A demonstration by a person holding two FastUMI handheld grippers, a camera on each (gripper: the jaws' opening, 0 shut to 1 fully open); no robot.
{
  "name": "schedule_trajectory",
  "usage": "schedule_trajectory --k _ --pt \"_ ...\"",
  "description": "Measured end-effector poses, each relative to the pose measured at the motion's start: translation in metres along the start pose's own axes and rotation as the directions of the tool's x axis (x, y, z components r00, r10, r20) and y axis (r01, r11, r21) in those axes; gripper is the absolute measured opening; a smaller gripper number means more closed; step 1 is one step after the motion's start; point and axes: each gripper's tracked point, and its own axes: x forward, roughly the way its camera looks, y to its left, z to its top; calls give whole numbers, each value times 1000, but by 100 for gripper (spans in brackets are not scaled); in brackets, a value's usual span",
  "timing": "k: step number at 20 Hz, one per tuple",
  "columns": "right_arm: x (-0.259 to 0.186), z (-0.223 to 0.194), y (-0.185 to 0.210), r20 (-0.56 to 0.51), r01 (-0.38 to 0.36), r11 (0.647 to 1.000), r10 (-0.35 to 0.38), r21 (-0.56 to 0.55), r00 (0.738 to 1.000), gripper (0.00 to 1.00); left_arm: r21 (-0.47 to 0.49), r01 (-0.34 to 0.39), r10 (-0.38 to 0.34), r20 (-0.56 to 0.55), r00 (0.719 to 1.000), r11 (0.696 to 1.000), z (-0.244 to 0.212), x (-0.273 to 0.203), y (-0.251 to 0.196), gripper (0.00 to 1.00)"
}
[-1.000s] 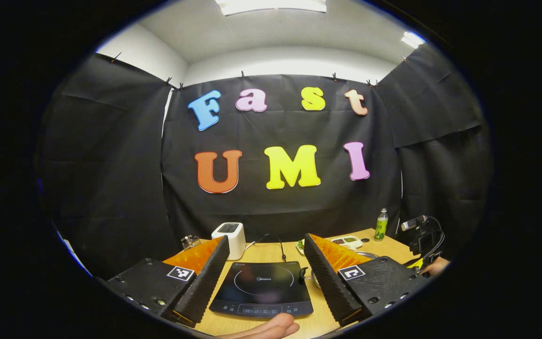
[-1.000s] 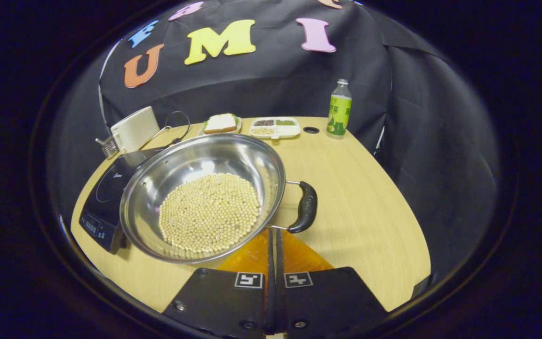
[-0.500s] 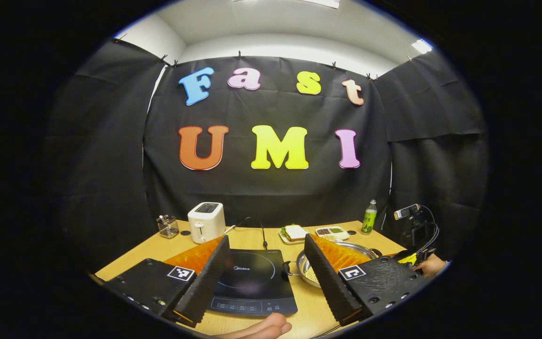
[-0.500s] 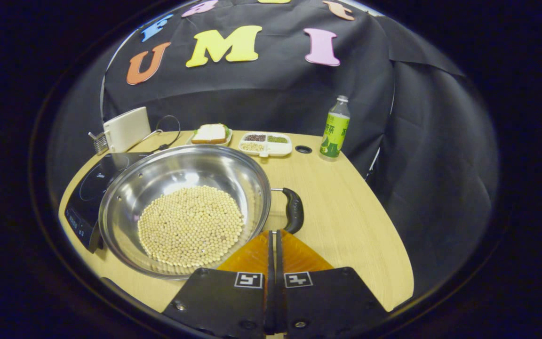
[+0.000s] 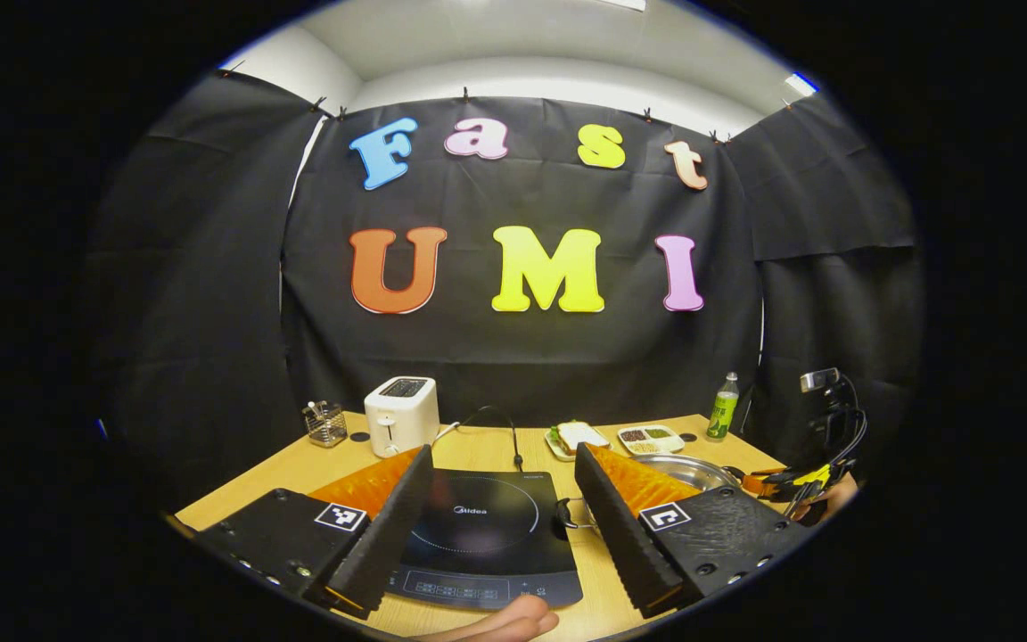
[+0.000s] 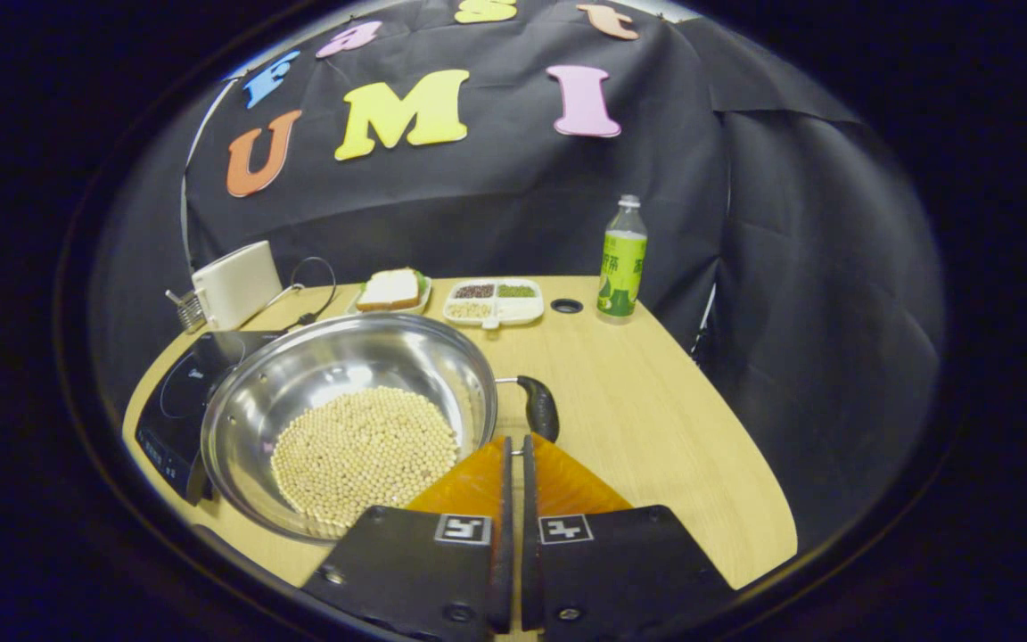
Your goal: First push the handle of the pot to place it horizontally, then grasp the pot with both hands and set it on the induction cooktop.
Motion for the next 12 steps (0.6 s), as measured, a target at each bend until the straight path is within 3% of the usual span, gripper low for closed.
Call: schedule_trajectory --k 1,4,5,6,7,11,12 --pt "-5 7 -2 18 10 1000 -10 -4 1000 17 -7 7 -7 -16 1000 1000 -5 6 -4 95" --pt "-15 22 -9 69 42 999 -41 -4 997 27 -17 27 -28 -68 997 999 -24 23 -17 95" --pt "-17 27 -8 83 44 999 -43 -7 996 39 -18 34 -35 -87 996 999 -31 29 -20 95" --pt "-19 29 -10 93 50 999 -48 -18 995 39 -17 40 -42 -103 994 999 -39 35 -25 95" --pt "-21 31 -9 101 51 998 -48 -25 994 55 -16 51 -52 -124 991 999 -46 40 -30 95" --pt "-19 36 -12 95 36 999 -35 -9 995 82 -11 80 -81 -209 975 997 -78 64 -47 95" --pt "-16 35 -12 91 32 999 -31 -4 995 81 -10 86 -86 -232 969 996 -86 70 -51 95"
